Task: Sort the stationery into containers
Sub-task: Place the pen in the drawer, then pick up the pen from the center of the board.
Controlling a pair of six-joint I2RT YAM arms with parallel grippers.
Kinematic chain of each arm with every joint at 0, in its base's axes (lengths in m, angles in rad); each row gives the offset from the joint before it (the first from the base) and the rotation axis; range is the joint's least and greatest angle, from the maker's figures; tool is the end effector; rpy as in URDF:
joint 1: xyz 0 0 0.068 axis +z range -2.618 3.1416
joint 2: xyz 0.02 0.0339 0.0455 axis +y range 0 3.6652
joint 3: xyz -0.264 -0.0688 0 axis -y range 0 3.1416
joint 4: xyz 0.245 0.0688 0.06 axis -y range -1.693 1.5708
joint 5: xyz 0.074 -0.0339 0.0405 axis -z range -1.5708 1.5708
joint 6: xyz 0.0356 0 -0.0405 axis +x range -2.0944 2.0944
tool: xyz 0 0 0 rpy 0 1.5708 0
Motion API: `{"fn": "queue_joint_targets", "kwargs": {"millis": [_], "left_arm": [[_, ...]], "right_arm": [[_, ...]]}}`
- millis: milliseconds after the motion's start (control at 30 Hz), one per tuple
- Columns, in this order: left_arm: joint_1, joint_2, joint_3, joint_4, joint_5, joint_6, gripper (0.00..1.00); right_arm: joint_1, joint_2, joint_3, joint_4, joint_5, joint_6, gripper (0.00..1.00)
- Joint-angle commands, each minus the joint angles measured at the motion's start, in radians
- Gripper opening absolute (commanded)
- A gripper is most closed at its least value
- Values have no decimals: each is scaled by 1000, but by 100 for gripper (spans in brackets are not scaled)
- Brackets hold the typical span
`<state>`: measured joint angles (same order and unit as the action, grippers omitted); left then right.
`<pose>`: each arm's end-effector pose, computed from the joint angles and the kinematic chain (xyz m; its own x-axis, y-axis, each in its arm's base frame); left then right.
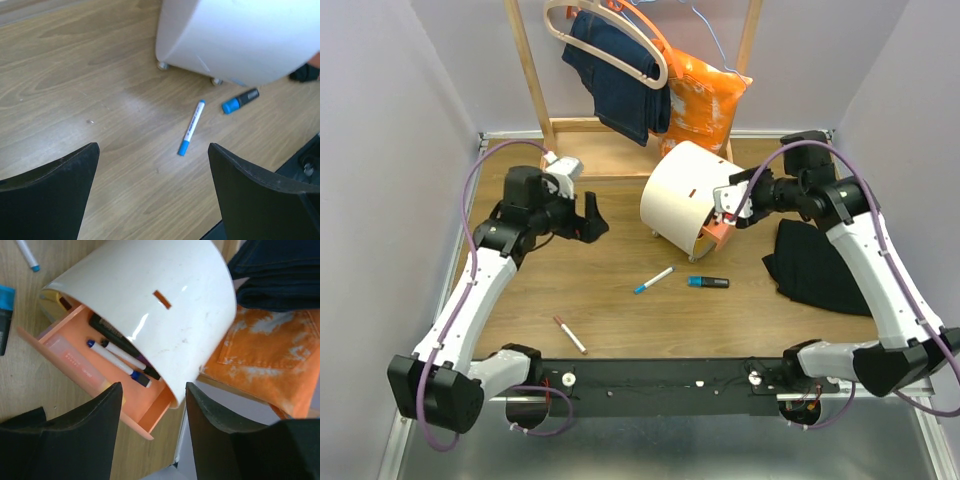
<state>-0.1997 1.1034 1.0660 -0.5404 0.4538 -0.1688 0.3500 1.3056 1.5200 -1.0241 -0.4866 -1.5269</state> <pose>0.2291 -0.0623 0.3421 -0.6181 -0.0289 -0.7855 0.4406 0.8148 -0.3768 0.2293 0.1014 0.4027 0.5756 -0.7299 -0.3685 -0.7061 -0.2165 -0.6742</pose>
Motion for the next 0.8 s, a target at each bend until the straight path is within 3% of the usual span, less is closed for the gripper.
{"fn": "queue_joint_targets", "kwargs": {"millis": [0,100,167,267,400,567,767], "left_arm": [[-197,6,12,-95,-49,103,99],[-332,41,-14,-130,-170,104,98],[-365,81,-15,-136,-225,89,94],[-420,167,5,-124,-254,77,83],[-510,277,23,-118,-291,77,72],[-593,337,-9,-60,-371,83,68],[-596,403,-43,40,-422,121,62]], "right_arm": [[6,-107,22,178,-23,306,62],[7,-169,-30,350,32,597,63],[6,-233,-93,407,77,695,63],[6,-321,-167,479,143,874,63],[6,-396,-250,545,404,1129,62],[-35,-468,-276,516,467,1159,63],[-43,-486,-251,480,526,1146,63]]}}
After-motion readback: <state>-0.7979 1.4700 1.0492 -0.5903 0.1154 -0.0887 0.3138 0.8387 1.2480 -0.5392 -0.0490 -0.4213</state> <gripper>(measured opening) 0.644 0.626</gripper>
